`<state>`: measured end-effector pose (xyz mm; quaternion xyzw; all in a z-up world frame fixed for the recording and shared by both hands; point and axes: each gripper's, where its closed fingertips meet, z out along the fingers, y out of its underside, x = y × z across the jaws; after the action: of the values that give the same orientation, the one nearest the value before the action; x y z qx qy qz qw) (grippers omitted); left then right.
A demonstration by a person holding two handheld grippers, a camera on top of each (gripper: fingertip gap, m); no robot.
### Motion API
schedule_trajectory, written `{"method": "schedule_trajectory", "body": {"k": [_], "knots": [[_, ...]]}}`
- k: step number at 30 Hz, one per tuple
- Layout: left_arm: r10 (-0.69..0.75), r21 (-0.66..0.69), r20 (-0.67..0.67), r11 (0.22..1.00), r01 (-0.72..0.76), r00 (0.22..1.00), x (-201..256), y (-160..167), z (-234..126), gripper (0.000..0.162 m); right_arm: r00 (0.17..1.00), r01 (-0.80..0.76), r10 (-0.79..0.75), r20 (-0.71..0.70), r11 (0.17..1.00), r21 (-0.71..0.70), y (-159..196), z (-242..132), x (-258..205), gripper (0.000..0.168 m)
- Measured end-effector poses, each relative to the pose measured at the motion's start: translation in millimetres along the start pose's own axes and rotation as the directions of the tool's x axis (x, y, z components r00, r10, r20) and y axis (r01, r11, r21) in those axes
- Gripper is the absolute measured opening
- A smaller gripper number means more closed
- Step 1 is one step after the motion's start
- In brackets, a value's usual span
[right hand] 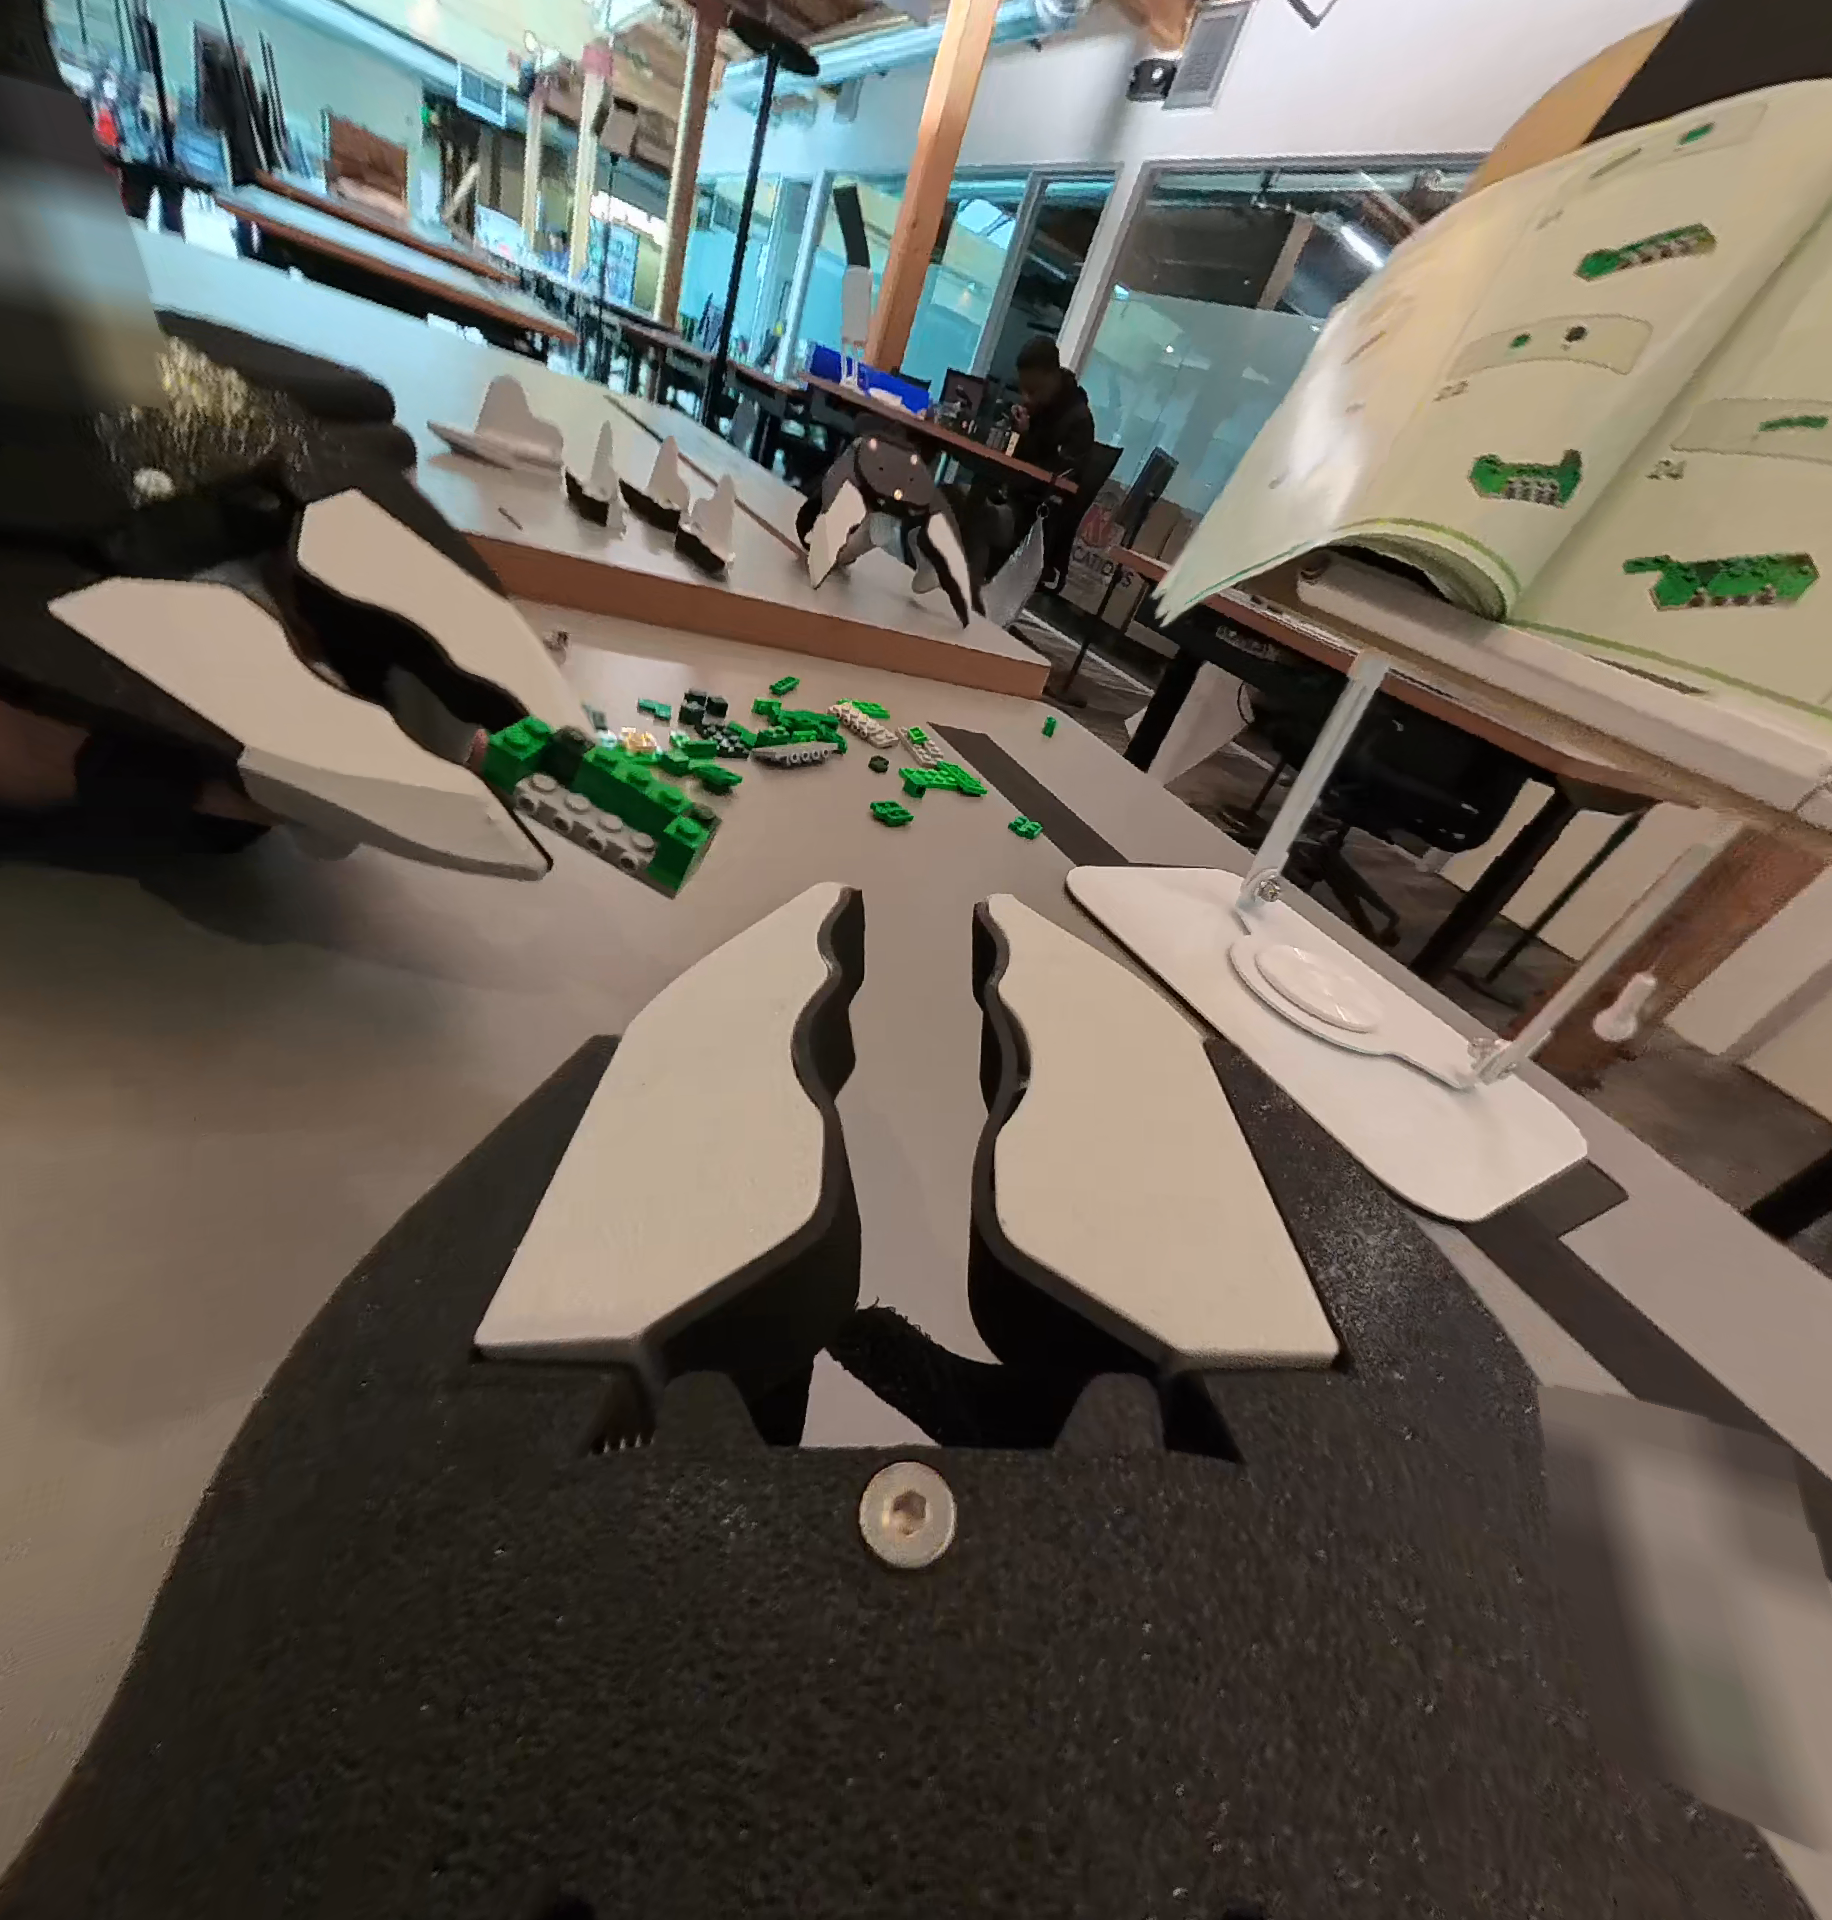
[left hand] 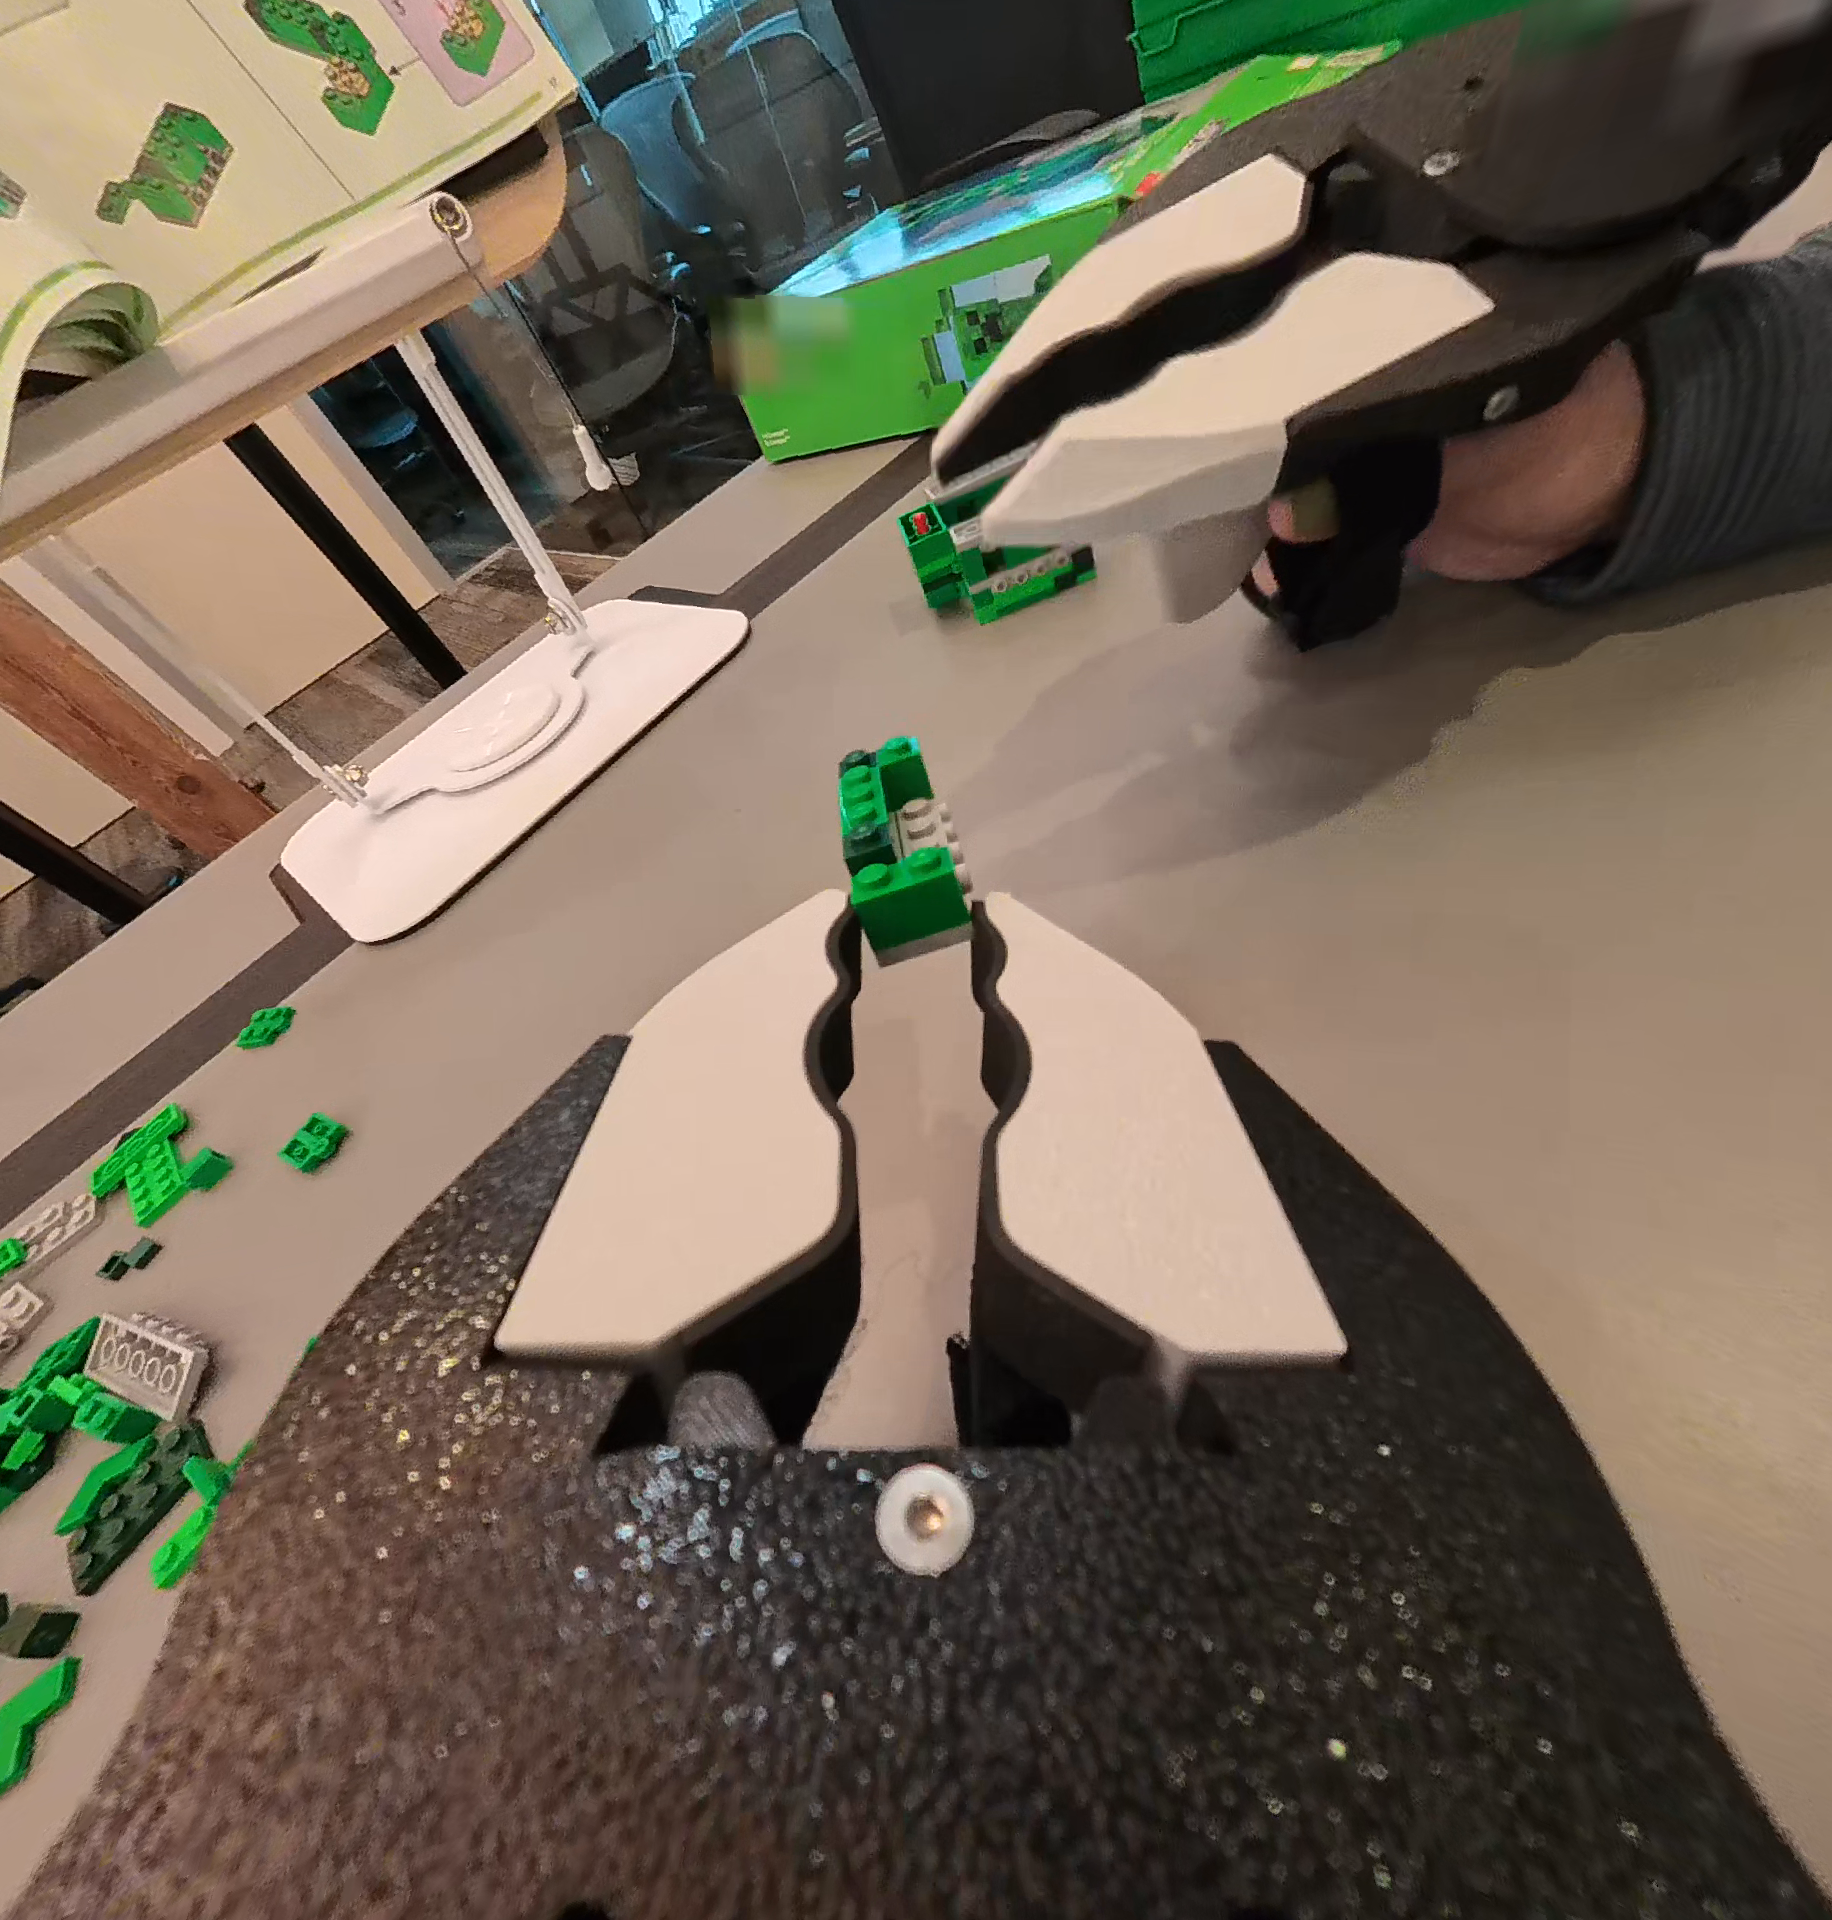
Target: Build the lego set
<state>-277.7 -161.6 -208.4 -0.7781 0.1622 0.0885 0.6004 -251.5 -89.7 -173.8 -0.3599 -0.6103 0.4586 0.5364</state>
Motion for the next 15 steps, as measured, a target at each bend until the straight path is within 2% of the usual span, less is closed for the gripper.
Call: {"method": "schedule_trajectory", "body": {"k": [1, 6, 15], "knots": [[0.005, -0.002, 0.003, 1.0, -0.005, 1.0, -0.2, 0.3, 0.2, 0.019, 1.0, -0.027, 0.027, -0.006, 1.0, 0.011, -0.9, -1.1, 3.1, 0.019], [0.023, -0.006, 0.017, 1.0, -0.023, 1.0, -1.3, 0.8, 0.5, 0.019, 0.993, -0.116, 0.117, -0.014, 0.992, 0.046, -3.2, -4.6, 12.9, 0.019], [0.049, 0.028, 0.049, 0.998, -0.05, 0.998, -4.3, -4.7, -2.5, 0.019, 0.992, -0.125, 0.127, -0.013, 0.99, 0.064, -5.0, -5.9, 14.0, 0.019]]}}
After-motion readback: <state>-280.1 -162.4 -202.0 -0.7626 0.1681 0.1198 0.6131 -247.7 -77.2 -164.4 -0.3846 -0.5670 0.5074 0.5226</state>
